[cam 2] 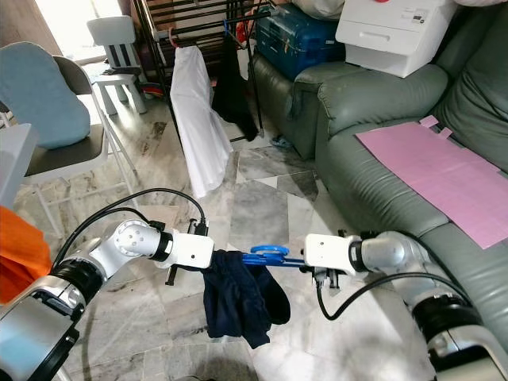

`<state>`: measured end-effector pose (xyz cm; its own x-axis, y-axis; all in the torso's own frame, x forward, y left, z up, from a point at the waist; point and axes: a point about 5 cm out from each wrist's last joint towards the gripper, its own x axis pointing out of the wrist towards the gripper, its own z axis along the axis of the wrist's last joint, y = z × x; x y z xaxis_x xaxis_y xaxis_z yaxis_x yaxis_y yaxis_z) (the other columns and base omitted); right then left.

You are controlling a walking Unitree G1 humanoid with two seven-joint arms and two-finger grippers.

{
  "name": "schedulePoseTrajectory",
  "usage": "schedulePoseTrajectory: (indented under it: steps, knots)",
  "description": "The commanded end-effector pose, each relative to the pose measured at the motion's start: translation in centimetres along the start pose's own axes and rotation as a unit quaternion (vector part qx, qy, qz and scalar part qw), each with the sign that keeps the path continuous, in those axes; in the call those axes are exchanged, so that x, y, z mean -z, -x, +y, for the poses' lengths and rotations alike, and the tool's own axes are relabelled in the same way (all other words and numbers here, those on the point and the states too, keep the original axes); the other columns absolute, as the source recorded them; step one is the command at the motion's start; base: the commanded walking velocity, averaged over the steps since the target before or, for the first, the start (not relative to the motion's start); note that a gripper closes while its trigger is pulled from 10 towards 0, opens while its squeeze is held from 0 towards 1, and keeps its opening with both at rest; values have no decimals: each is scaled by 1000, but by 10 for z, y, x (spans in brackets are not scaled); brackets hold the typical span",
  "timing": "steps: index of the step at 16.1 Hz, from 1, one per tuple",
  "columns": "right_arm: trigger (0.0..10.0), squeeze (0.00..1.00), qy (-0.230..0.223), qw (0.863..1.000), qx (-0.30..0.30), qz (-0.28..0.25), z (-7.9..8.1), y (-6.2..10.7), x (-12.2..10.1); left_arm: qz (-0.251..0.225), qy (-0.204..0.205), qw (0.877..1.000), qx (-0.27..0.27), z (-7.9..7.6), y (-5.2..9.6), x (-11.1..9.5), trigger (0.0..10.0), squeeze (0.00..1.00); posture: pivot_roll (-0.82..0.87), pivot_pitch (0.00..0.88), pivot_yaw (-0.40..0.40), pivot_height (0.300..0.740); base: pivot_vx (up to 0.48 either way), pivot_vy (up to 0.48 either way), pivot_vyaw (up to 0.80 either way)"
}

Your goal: Hang hanger

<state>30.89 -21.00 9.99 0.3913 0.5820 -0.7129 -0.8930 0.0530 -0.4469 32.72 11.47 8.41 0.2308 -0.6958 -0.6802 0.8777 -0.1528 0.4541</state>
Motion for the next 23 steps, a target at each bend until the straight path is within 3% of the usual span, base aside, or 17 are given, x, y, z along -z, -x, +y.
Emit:
schedulePoseTrajectory:
  steps: [1, 4, 8, 11, 12, 15, 17, 18, 23]
  knots:
    - [10000, 1000, 17, 1000, 11, 7, -10, 7, -1, 3, 11, 1000, -8, -3, 7, 8, 0, 0, -221, 0, 75, 740, 0, 0, 0]
    - [10000, 1000, 25, 996, 68, 49, -40, 42, 8, 44, 51, 998, -6, -24, 19, 36, 0, 0, -223, 0, 81, 740, 0, 0, 0]
    - [10000, 1000, 14, 989, 138, 46, -60, 66, 8, 40, 99, 994, -38, -29, 24, 45, 0, 0, -225, 0, 80, 740, 0, 0, 0]
    - [10000, 1000, -75, 981, 174, -38, -54, 64, 5, 11, 207, 969, -135, -15, 32, 50, 0, 0, -214, 0, 92, 740, 0, 0, 0]
    - [10000, 1000, -123, 967, 213, -60, -50, 62, 11, -29, 267, 948, -170, -10, 33, 49, 0, 0, -213, 0, 97, 740, 0, 0, 0]
    - [10000, 1000, -201, 938, 261, -106, -35, 47, 14, -95, 334, 919, -189, -8, 34, 46, 0, 0, -211, 0, 110, 740, 0, 0, 0]
    - [10000, 1000, -225, 937, 237, -120, -18, 25, 10, -149, 325, 916, -179, -1, 35, 33, 0, 0, -208, 0, 111, 740, 0, 0, 0]
    - [10000, 1000, -238, 936, 227, -126, -12, 10, 6, -187, 295, 923, -162, 5, 37, 19, 0, 0, -199, 0, 109, 740, 0, 0, 0]
    - [10000, 1000, -256, 934, 192, -160, -14, -21, -18, -225, 182, 950, -117, 17, 41, -19, 0, 0, -186, 0, 92, 740, 0, 0, 0]
